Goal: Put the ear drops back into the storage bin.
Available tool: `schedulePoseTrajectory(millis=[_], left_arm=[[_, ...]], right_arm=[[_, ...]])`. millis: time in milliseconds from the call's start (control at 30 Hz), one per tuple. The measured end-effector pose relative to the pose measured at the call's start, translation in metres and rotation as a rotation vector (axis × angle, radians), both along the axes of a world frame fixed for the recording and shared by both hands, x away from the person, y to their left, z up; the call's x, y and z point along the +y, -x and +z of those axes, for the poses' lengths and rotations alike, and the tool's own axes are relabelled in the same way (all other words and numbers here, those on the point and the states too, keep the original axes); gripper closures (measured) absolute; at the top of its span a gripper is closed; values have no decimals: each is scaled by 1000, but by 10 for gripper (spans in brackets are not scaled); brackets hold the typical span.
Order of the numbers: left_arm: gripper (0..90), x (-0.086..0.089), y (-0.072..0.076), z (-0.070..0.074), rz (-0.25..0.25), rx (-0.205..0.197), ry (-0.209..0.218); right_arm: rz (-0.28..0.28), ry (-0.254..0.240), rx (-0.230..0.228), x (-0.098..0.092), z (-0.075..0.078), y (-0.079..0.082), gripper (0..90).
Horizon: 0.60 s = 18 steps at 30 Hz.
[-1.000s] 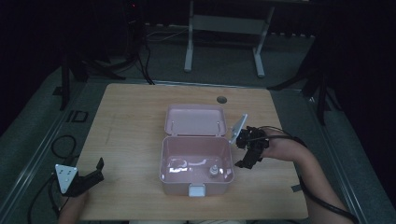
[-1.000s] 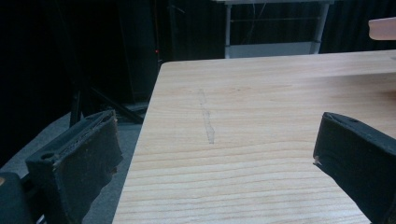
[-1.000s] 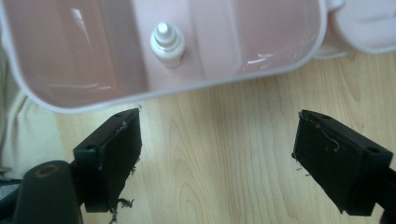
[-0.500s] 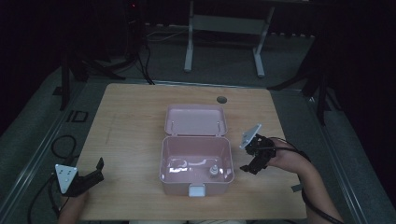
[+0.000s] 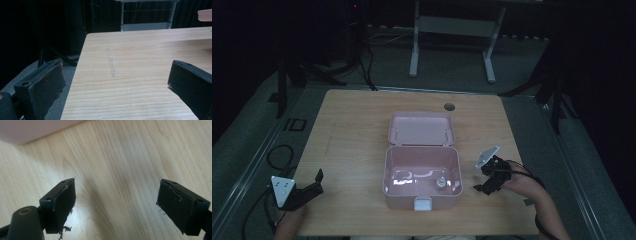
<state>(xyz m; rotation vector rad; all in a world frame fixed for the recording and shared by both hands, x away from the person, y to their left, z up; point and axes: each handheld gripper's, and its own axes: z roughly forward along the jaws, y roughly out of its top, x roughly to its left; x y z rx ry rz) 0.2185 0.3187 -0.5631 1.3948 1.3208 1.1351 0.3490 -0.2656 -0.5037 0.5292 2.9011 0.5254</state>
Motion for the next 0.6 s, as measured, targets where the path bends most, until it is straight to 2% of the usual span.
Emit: schedulePoseTrajectory(millis=[133, 300, 500, 600], left_arm=[[10, 0, 0, 0, 0, 0, 0], [10, 0, 0, 0, 0, -1, 0], [10, 0, 0, 0, 0, 0, 0], [10, 0, 0, 0, 0, 0, 0]], right_arm=[[-55, -41, -22, -7, -5, 0, 149], [-163, -89, -75, -18, -12, 0, 138], [-304, -163, -176, -32, -17, 2, 133], [-372, -180, -230, -37, -20, 3, 132]])
